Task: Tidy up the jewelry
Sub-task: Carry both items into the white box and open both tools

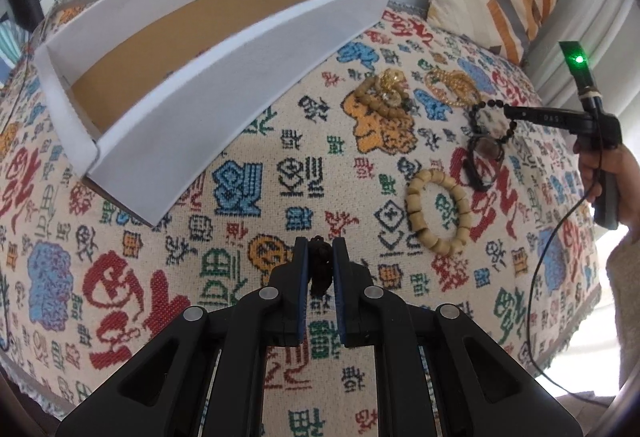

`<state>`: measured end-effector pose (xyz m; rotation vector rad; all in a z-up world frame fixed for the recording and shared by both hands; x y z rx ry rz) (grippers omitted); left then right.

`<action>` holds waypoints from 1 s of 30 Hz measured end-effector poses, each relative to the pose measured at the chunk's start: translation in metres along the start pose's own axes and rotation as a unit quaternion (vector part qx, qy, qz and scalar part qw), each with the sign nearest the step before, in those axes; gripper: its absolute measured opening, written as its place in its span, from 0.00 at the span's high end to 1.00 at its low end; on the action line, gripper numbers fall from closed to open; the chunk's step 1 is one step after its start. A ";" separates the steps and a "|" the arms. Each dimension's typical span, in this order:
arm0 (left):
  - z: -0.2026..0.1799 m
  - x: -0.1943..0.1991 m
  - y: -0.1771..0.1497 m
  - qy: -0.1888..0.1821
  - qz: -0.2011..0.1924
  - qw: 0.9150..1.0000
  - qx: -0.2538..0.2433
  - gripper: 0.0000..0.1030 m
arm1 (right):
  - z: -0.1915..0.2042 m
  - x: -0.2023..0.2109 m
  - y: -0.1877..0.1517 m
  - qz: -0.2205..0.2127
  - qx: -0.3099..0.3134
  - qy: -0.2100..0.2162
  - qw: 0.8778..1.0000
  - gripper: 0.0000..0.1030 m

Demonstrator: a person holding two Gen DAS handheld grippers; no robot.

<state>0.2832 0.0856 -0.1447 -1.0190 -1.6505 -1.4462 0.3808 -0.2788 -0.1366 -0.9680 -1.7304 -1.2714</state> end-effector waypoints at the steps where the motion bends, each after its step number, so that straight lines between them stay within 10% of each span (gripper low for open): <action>1: -0.001 0.006 0.002 -0.005 -0.004 1.000 0.001 0.91 | 0.007 0.015 0.004 -0.010 0.014 0.000 1.000 0.88; 15: 0.072 0.106 0.123 0.017 -0.107 0.991 0.075 0.91 | 0.143 0.149 0.132 -0.140 0.120 0.071 0.980 0.88; 30: 0.176 0.003 0.163 0.109 -0.052 0.982 0.147 0.90 | 0.309 0.022 0.198 -0.070 0.162 0.185 0.967 0.87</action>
Point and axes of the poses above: each gripper's, at about its wrist camera, not at the fingertips, and x roughly against the way its jaws point, z to its left, y to its top, the point moved 9 cm from there along -x, roughly the way its jaws point, and after that the axes turned 4 degrees about y, right-handed, at the moved point
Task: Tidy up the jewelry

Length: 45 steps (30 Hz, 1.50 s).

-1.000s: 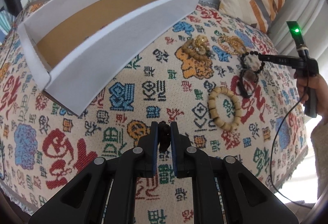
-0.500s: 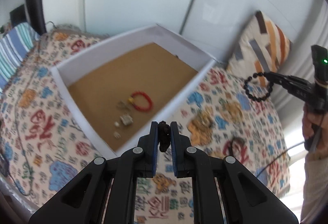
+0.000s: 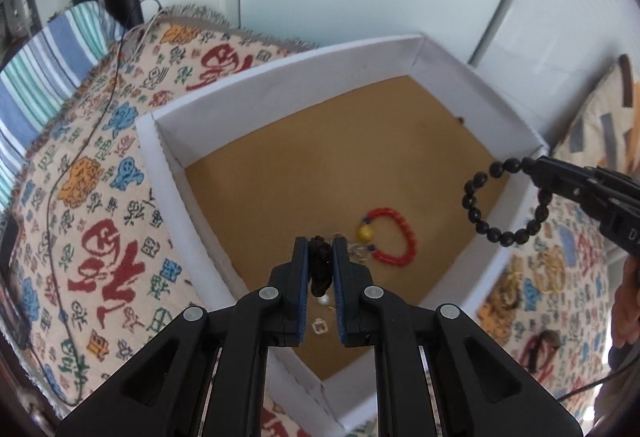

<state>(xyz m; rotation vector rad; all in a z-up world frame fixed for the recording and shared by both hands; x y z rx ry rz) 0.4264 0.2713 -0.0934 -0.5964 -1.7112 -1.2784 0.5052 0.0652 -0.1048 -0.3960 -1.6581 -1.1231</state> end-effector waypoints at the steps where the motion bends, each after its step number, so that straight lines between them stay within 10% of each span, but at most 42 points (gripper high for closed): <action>1: 0.002 -0.008 -0.001 0.009 0.001 1.000 -0.002 0.89 | -0.004 -0.013 -0.003 0.011 0.000 0.000 1.000 0.84; 3: 0.005 -0.020 -0.004 0.034 0.005 0.999 -0.006 0.72 | -0.023 -0.029 -0.008 0.017 -0.005 -0.035 0.999 0.68; 5: 0.007 -0.021 -0.008 0.046 -0.001 0.999 -0.005 0.33 | -0.043 -0.024 -0.011 -0.001 -0.018 -0.064 0.998 0.67; 13: -0.017 0.028 -0.044 0.009 -0.060 0.998 -0.034 0.16 | -0.064 0.071 -0.069 -0.059 -0.017 -0.105 0.993 0.42; 31: -0.118 0.091 -0.269 -0.091 -0.018 0.983 -0.156 0.10 | -0.040 0.169 -0.346 -0.007 -0.149 -0.150 0.977 0.38; 45: -0.126 0.097 -0.316 -0.081 0.014 0.986 -0.142 0.10 | -0.041 0.221 -0.416 -0.045 -0.204 -0.161 0.965 0.38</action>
Point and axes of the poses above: each gripper's, at about its wrist camera, not at the fingertips, and x roughly against the way its jaws point, z to its left, y to its top, the point moved 9 cm from there along -x, roughly the way its jaws point, and after that the axes turned 4 degrees about y, right-handed, at the moved point
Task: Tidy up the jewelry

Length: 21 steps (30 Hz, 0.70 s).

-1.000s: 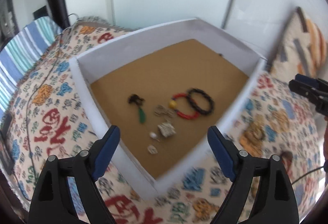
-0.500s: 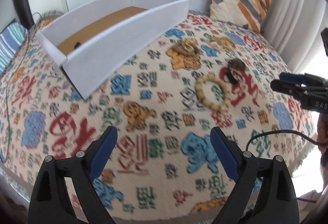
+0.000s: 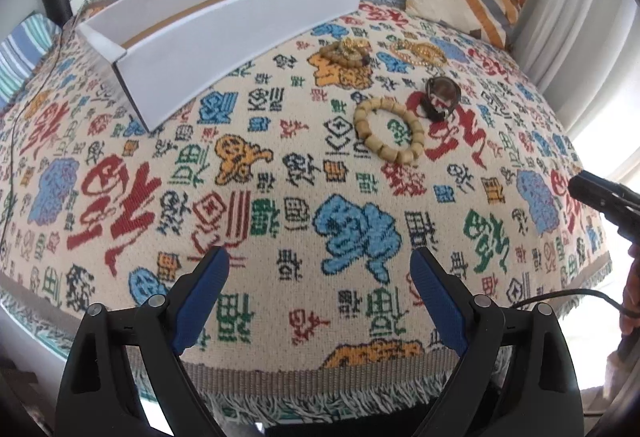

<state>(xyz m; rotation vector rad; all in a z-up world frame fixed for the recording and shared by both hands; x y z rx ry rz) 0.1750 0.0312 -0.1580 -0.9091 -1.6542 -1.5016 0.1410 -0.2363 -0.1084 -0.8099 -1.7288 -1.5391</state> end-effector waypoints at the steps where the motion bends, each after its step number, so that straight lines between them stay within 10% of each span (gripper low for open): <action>1: -0.003 -0.002 -0.002 -0.001 0.006 1.000 -0.002 0.10 | -0.004 0.000 -0.004 0.002 -0.008 0.001 1.000 0.38; 21: -0.013 -0.021 0.005 0.008 0.023 1.000 -0.008 0.10 | -0.025 -0.011 -0.025 0.020 -0.052 0.016 0.998 0.38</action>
Point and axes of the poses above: each gripper's, at about its wrist camera, not at the fingertips, and x roughly against the way its jaws point, z to its left, y to its top, the point moved 9 cm from there along -x, roughly the way its jaws point, and after that the axes turned 4 degrees about y, right-handed, at the moved point
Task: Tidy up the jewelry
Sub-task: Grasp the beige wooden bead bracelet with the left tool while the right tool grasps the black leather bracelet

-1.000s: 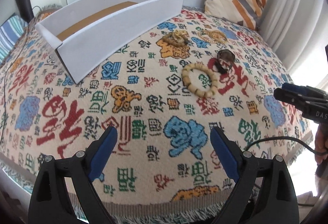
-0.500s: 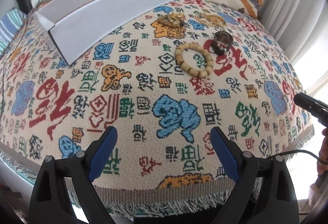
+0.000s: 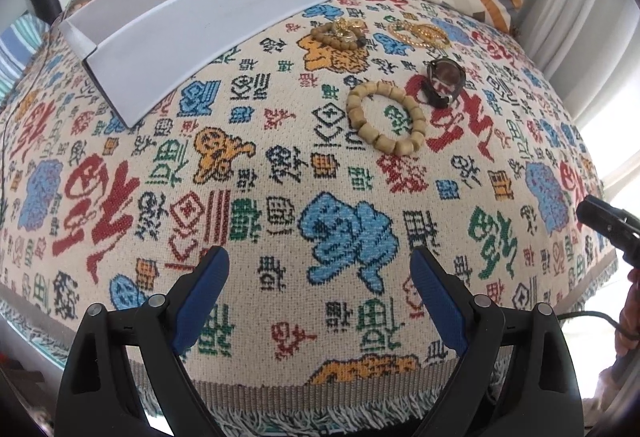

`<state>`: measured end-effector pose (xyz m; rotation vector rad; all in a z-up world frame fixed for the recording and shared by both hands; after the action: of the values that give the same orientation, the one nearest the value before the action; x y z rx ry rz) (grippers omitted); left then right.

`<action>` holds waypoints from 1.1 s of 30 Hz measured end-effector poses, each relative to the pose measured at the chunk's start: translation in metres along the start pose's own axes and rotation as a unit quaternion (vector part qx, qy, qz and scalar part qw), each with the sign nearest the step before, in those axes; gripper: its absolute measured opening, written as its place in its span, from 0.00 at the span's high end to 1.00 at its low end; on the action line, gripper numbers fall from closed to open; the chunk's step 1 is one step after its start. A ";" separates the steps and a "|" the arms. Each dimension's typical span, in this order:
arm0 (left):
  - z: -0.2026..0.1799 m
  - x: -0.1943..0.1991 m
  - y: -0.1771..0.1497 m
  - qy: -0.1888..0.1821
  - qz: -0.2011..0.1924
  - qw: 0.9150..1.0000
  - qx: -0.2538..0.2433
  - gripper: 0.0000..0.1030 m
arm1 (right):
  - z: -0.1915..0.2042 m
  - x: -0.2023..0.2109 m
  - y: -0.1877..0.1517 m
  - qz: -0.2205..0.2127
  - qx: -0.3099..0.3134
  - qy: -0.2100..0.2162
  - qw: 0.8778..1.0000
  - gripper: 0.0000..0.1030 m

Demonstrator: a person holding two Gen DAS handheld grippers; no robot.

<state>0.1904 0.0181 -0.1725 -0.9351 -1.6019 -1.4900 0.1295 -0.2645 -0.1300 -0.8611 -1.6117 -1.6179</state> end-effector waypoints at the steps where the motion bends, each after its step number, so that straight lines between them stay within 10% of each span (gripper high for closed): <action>1: -0.001 0.000 0.002 0.000 0.000 1.000 -0.001 0.10 | 0.001 -0.001 0.000 0.001 0.000 0.001 1.000 0.38; 18: -0.022 -0.031 0.066 -0.026 0.009 0.999 0.017 0.10 | 0.008 -0.018 0.010 0.021 0.014 0.018 1.000 0.38; 26: -0.020 -0.081 0.091 0.028 0.035 0.999 0.026 0.10 | 0.003 -0.033 0.104 0.007 0.070 0.024 0.997 0.38; 33: -0.012 -0.104 0.090 0.063 0.053 0.996 0.029 0.11 | 0.027 -0.124 0.162 0.128 0.138 0.037 0.981 0.38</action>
<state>0.3187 0.0093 -0.2232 -0.8628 -1.4752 -1.3932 0.3321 -0.2343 -0.1453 -0.8142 -1.5569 -1.2010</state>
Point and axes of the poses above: each gripper's, at about its wrist camera, not at the fingertips, and x roughly against the way its jaws point, z to its left, y to its top, the point moved 9 cm from there along -x, roughly the way its jaws point, and after that the axes turned 4 degrees about y, right-handed, at the moved point
